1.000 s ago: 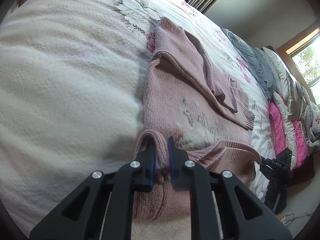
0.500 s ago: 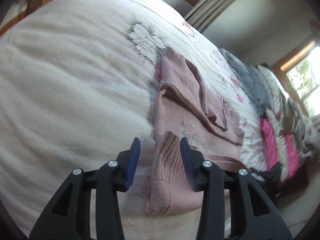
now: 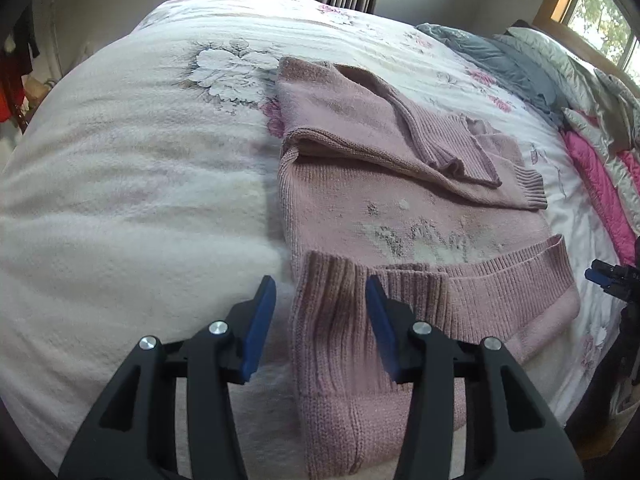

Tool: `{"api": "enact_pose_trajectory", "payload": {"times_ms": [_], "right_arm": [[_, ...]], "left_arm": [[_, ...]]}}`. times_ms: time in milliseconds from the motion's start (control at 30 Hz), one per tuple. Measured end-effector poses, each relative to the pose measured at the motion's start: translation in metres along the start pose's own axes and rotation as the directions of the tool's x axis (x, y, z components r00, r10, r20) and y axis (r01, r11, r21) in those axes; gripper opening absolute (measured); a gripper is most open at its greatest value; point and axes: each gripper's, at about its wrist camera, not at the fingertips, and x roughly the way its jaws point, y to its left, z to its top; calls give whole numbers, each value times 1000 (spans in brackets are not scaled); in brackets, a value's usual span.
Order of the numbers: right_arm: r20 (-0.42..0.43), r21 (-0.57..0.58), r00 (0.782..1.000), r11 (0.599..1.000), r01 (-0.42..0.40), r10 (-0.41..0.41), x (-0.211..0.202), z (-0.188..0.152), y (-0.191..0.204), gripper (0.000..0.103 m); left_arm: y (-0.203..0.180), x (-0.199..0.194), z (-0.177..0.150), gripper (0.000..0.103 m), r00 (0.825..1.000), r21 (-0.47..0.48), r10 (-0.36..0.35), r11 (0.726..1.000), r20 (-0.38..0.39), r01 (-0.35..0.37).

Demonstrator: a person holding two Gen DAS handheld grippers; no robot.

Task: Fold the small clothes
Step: 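Fold the held hem up toward the collar and open both tools, then grasp the folded hem edge again with both tools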

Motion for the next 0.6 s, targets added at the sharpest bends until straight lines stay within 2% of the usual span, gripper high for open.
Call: {"api": "enact_pose_trajectory", "payload": {"times_ms": [67, 167, 200, 333, 433, 533, 600], "right_arm": [[0, -15, 1000, 1000, 6, -6, 0, 1, 3, 60], [-3, -61, 1000, 998, 15, -15, 2, 2, 11, 60], [-6, -81, 1000, 997, 15, -16, 3, 2, 15, 60], [-18, -176, 999, 984, 27, -31, 11, 3, 34, 60], [-18, -259, 998, 965, 51, -57, 19, 6, 48, 60], [-17, -327, 996, 942, 73, -83, 30, 8, 61, 60], [-18, -372, 993, 922, 105, -120, 41, 9, 69, 60]], "left_arm": [[-1, 4, 0, 24, 1000, 8, -3, 1000, -11, 3], [-3, 0, -1, 15, 1000, 11, -12, 1000, 4, 12], [-5, -3, -2, 7, 1000, 15, -29, 999, 11, 29], [-11, -13, -3, 7, 997, 31, -71, 997, 33, 70], [-10, -3, -3, 10, 999, 34, -39, 999, 7, 38], [-10, 7, -4, 20, 999, 38, -30, 999, -15, 30], [-12, 11, -5, 24, 999, 50, -30, 998, -13, 30]]}}
